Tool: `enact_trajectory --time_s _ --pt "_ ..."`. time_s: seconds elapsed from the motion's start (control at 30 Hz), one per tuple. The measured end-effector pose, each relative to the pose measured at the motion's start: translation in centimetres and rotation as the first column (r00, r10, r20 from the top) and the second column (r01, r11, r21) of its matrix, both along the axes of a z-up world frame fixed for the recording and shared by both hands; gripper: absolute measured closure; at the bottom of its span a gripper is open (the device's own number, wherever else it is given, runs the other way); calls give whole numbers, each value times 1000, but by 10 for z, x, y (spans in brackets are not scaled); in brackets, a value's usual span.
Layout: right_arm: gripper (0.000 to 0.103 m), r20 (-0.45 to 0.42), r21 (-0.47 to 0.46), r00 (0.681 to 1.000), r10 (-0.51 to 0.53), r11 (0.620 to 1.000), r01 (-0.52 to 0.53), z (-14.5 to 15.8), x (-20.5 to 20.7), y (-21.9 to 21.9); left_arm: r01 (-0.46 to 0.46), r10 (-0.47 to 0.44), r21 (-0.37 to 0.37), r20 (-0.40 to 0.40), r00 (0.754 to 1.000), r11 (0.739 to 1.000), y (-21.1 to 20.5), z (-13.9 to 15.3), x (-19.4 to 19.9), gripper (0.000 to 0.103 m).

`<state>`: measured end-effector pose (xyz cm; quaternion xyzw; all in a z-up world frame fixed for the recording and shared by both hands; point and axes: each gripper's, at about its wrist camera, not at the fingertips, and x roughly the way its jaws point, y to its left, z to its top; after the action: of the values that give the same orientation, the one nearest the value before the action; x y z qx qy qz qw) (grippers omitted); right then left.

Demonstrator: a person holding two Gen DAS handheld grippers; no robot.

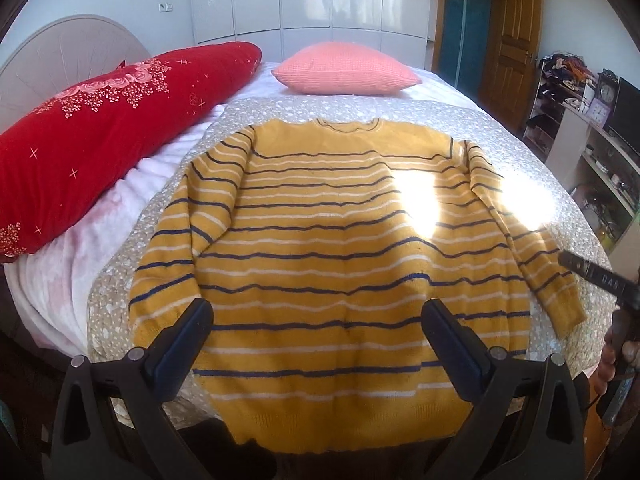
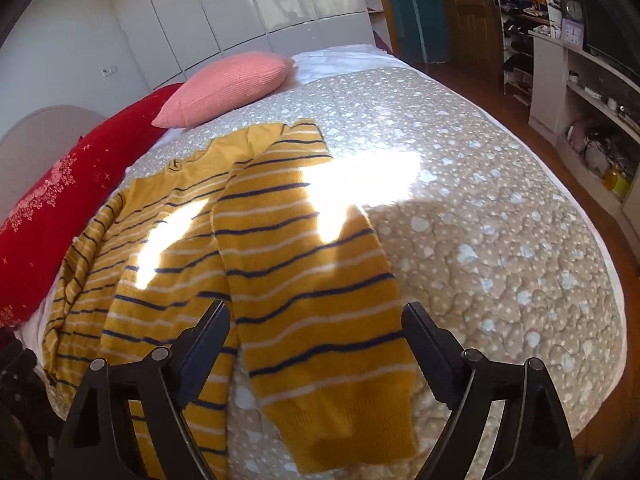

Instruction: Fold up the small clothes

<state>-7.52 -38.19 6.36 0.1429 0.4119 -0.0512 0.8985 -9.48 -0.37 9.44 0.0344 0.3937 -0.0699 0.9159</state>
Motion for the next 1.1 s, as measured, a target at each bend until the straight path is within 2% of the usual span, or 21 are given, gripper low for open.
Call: enact_trajectory --time_s 0.1,0.13,0.2,0.27,0.3,0.33,0.37,0.4,0.47,0.57,0.63,0.7,0.73,0.77,0.83,0.9,0.93,1.0,1.1 --pt "12 -35 -64 997 -76 995 74 -15 -16 -9 -13 13 -6 -5 1000 1000 5 -1 0 0" --pt "12 -57 -63 995 -87 995 83 -22 -17 -12 -16 16 -7 -8 1000 1000 6 -1 1 0" --pt "14 -99 0 992 -83 997 83 -37 -17 -17 -25 25 -6 -19 1000 1000 7 -2 2 0" --pt "38 -69 5 995 -69 998 69 -33 -21 -15 -38 38 -6 -18 999 999 9 -1 2 0" --pt "69 -62 24 997 -40 999 42 -29 -21 -15 -46 46 -4 -14 999 999 11 0 2 0" --pt "90 -51 85 999 -4 996 8 -26 -19 -20 -54 54 -2 -11 999 999 13 1 3 0" --pt "90 -32 164 999 20 986 -14 -24 -20 -27 -60 60 0 -8 998 998 15 2 3 0" --pt "90 -34 194 999 18 981 -11 -19 -19 -31 -66 66 2 -7 998 998 17 2 3 0" --pt "90 -25 151 1000 -18 988 21 -13 -19 -43 -83 83 10 -2 997 996 22 4 4 0" --pt "91 -34 22 986 -161 986 162 -5 -20 -74 -107 107 14 -1 994 994 29 3 6 0" --pt "89 -47 -106 949 -313 946 307 -2 -22 -99 -123 123 9 -4 992 992 35 2 8 0" --pt "81 -72 -279 883 -464 859 428 -3 -23 -117 -133 133 7 -8 991 991 38 1 10 0" --pt "81 -80 -302 862 -501 836 458 -1 -25 -121 -138 138 5 -10 990 990 39 0 10 0" --pt "76 -67 -264 866 -496 845 464 2 -32 -124 -142 142 3 -12 990 990 41 -1 11 0" --pt "46 0 -175 900 -437 886 430 16 -40 -110 -142 142 -2 -16 990 990 41 -3 12 0" --pt "36 87 -136 940 -330 931 340 29 -36 -81 -140 140 -5 -21 990 990 41 -5 14 0" --pt "35 112 -119 959 -261 954 274 32 -29 -67 -137 137 -6 -24 990 991 40 -6 15 0" --pt "35 95 -87 987 -131 986 140 30 1 -37 -126 126 -12 -27 992 992 37 -7 14 0" --pt "35 74 -28 997 23 999 -21 17 43 12 -111 111 -7 -22 994 994 34 -7 12 0"
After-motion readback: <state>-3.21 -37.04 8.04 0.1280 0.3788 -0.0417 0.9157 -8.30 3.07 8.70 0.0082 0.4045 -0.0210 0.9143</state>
